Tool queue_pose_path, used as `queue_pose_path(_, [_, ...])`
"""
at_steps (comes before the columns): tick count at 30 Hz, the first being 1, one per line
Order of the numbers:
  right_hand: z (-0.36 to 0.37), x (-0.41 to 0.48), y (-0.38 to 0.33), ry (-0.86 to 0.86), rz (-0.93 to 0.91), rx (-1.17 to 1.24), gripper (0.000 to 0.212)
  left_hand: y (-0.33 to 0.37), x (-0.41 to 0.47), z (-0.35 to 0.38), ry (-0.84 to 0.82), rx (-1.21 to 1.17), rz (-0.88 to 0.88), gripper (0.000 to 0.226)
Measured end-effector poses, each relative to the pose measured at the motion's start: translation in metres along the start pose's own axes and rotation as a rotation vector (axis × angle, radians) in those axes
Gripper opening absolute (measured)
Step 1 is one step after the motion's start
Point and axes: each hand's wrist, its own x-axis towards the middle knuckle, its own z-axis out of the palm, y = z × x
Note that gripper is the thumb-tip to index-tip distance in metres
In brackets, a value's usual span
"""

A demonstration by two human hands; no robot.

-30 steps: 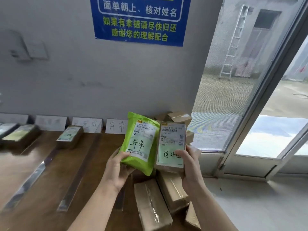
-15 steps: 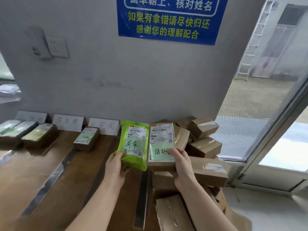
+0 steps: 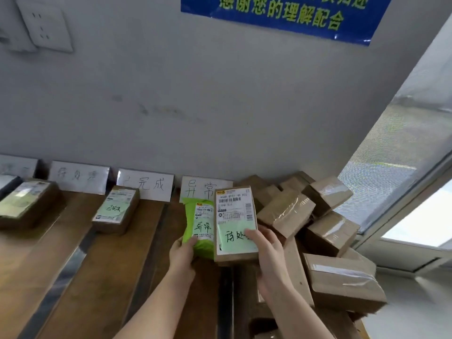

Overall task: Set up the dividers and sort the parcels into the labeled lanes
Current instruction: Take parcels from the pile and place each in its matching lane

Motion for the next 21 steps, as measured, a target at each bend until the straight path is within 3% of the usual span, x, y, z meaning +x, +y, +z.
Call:
queue_pose_path(15, [-0.006, 0.027, -0.002, 0.175, -0.046, 0.055, 0.04, -0.01, 0.07, 0.028, -0.039, 0.255, -0.068, 0.039])
queue_pose_path(21, [-0.006, 0.028, -0.004, 0.181, -0.036, 0.066, 0.045, -0.015, 0.067, 0.033, -0.031, 0.71, 0.085, 0.084])
